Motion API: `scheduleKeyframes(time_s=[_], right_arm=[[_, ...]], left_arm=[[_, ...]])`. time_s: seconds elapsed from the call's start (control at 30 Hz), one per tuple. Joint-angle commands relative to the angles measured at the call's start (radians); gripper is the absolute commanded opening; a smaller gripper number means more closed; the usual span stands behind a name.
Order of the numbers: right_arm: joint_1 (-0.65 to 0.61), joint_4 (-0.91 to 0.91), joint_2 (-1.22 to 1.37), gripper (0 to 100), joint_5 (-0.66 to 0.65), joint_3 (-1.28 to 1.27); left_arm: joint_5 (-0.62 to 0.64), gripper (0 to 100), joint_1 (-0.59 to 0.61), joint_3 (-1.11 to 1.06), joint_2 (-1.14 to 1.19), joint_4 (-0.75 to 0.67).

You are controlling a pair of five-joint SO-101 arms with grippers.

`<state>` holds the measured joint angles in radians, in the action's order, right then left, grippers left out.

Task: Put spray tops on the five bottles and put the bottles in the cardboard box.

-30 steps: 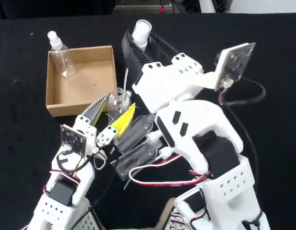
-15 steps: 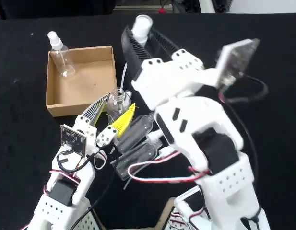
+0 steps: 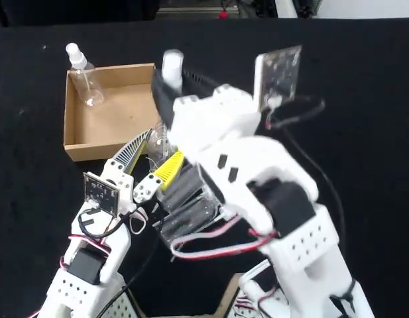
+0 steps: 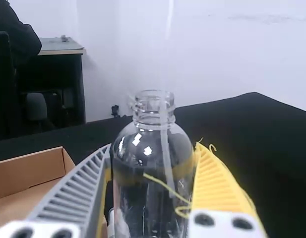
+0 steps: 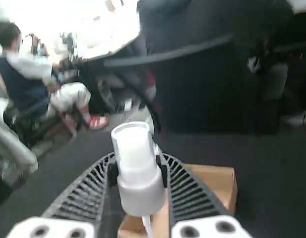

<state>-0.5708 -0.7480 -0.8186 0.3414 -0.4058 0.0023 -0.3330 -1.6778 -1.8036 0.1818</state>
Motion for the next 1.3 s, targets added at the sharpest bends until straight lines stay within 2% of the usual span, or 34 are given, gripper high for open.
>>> scheduleKeyframes(time_s=[0.0,0.1,0.23,0.33,0.47,0.6,0.77,0.9,1.07,1.27], right_arm=[[-0.038,-0.014,-0.099,1.5,-0.098,-0.070],[-0.063,0.032,-0.139,1.5,-0.178,-0.154],[-0.077,0.081,-0.143,1.6,-0.193,-0.243],[-0.078,0.080,-0.140,7.9,-0.190,-0.263],[-0.103,0.043,-0.143,17.4,-0.195,-0.243],[-0.152,-0.023,-0.143,16.6,-0.195,-0.176],[-0.150,-0.054,-0.143,16.9,-0.196,-0.101],[-0.049,-0.084,-0.160,16.7,-0.196,-0.039],[0.137,-0.267,-0.206,16.7,-0.198,0.062],[0.381,-0.431,-0.208,16.9,-0.198,-0.038]], left_arm=[[0.011,4,0.008,-0.022,-0.003,-0.021],[0.011,4,0.008,-0.022,-0.003,-0.021],[0.011,4,0.008,-0.022,-0.003,-0.021],[0.011,4,0.008,-0.022,-0.003,-0.015],[0.011,4,0.008,-0.022,-0.009,0.003],[0.011,4,0.008,-0.022,-0.009,0.005],[0.011,4,0.008,-0.022,-0.009,0.006],[0.009,4,0.010,-0.022,-0.009,0.006],[0.005,4,0.010,-0.022,-0.009,0.006],[0.003,4,0.024,-0.019,-0.011,-0.003]])
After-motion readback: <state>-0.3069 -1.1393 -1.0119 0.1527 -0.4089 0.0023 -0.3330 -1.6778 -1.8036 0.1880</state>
